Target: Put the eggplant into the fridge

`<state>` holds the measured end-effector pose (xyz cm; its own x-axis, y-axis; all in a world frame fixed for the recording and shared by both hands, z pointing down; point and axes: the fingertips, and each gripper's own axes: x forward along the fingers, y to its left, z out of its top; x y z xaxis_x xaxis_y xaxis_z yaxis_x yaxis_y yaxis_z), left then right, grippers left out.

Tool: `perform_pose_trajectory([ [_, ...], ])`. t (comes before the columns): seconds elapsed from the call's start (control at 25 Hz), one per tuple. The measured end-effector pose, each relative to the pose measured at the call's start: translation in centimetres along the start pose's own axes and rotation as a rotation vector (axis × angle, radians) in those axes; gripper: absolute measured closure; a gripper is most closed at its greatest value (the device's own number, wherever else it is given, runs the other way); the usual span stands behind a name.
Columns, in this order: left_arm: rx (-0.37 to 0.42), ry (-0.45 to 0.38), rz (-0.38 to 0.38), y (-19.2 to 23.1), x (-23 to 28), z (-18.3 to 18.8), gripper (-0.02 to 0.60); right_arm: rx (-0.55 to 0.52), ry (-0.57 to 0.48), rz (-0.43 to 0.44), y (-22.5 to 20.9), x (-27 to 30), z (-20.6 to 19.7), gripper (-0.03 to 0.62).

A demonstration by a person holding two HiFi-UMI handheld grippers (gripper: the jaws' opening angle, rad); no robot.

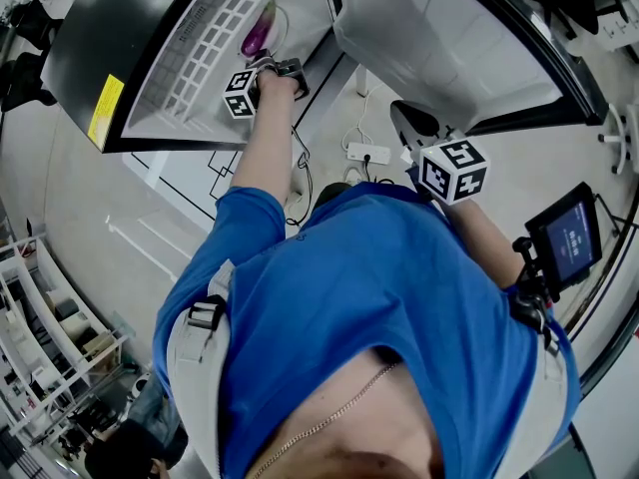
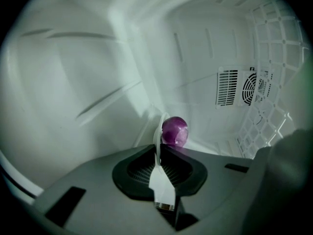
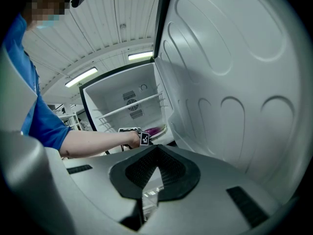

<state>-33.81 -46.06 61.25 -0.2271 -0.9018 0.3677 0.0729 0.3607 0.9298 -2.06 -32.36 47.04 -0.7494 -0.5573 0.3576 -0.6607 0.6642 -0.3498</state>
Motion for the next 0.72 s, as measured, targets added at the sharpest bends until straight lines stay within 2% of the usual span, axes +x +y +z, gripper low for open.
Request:
perform_pose_trajectory([
  [0.44,0.112,0.012,0.047,-0.36,0.22,0.20,0.548,0.008,-0.011,-0.003,-0.21,0.00,0.22,0.592],
  [0.6,0.199,0.023,0.070,-0.54,0.20,0.13,0.535,0.007,-0.015,-0.002,-0.24,0.02,0.32,0.592],
  [0.72,0.296,0.041,0.098,-0.63,0.23,0.06,0.522,0.007,-0.018,0.000,-0.19,0.10,0.41,0.592],
])
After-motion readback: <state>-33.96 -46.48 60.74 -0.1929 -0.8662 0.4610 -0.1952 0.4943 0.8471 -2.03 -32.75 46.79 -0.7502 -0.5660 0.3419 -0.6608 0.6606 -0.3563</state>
